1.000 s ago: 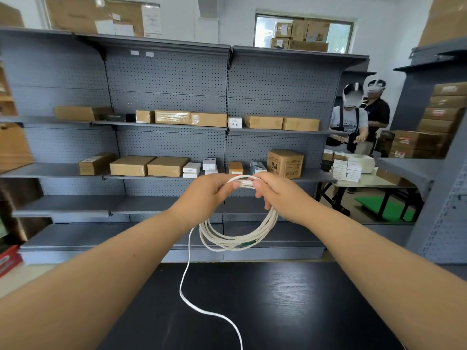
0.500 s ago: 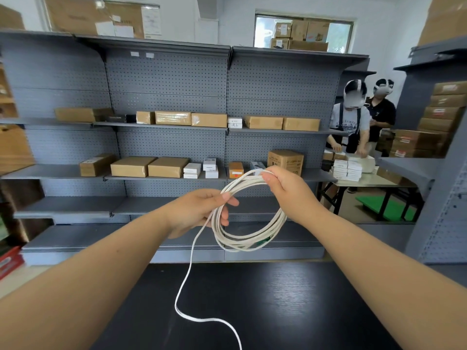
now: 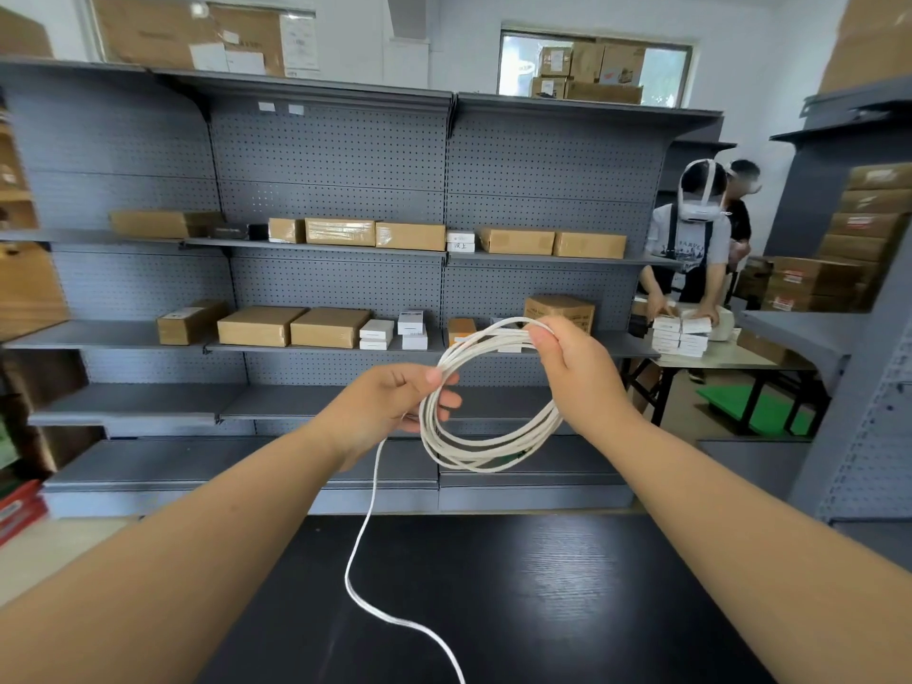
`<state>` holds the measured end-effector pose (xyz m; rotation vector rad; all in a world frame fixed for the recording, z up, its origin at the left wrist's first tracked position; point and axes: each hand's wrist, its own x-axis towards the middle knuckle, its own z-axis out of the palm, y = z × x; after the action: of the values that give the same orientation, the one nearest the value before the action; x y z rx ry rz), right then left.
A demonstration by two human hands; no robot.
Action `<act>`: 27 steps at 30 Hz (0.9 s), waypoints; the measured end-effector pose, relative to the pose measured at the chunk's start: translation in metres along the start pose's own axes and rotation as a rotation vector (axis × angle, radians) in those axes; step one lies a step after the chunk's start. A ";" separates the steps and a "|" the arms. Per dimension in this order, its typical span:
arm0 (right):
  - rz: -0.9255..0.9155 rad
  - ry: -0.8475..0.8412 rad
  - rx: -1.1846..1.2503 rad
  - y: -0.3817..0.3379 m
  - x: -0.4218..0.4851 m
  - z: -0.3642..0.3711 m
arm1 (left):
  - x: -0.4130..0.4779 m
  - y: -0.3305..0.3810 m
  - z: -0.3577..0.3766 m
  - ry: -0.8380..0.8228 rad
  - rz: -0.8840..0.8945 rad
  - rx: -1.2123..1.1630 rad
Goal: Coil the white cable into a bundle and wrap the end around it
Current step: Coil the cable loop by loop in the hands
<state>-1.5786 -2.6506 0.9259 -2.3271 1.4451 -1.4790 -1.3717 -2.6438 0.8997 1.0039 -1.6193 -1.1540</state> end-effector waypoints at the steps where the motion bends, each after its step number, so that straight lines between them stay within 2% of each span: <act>1: 0.005 0.006 0.003 0.000 0.000 0.000 | -0.001 0.000 0.001 0.004 0.002 -0.007; 7: 0.070 0.062 0.049 0.001 -0.001 -0.001 | -0.002 -0.002 0.004 0.099 0.072 0.069; 11: 0.114 0.095 0.088 -0.001 -0.002 0.000 | -0.002 -0.007 0.013 0.137 0.107 -0.060; 17: 0.185 0.118 0.161 0.002 -0.004 0.004 | -0.005 -0.008 0.025 0.150 0.133 -0.131; 27: 0.302 0.110 0.372 0.001 -0.010 0.012 | 0.005 0.001 0.030 0.422 0.322 0.169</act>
<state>-1.5715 -2.6489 0.9117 -1.7550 1.3304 -1.6373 -1.4017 -2.6410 0.8963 0.9707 -1.4791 -0.5519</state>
